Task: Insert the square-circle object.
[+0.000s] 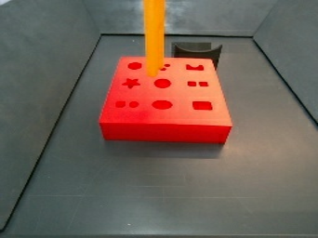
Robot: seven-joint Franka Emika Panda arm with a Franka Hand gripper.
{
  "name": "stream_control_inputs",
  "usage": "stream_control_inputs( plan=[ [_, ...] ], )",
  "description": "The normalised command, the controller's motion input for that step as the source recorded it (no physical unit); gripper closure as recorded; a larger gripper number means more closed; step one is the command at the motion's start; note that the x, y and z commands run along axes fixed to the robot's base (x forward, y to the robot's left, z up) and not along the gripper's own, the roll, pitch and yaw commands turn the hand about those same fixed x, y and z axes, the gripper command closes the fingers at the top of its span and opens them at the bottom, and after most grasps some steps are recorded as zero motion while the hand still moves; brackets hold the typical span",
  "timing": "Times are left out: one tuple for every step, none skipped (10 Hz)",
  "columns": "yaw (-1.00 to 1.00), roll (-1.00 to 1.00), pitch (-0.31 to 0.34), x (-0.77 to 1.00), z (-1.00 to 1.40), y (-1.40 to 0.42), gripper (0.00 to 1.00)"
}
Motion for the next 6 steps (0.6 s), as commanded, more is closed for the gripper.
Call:
stream_control_inputs(
  plan=[
    [-0.98,0.09,0.106,-0.09,-0.08,0.0,1.0],
    [-0.97,0.09,0.113,-0.09,-0.06,0.0,1.0],
    [-0.97,0.1,0.103,-0.1,-0.03,0.0,1.0],
    [-1.0,0.05,0.076,-0.06,-0.02,0.0,1.0],
    [-1.0,0.05,0.067,-0.05,-0.02,0.0,1.0],
    [-1.0,0.05,0.041,-0.04,-0.04,0.0,1.0]
  ],
)
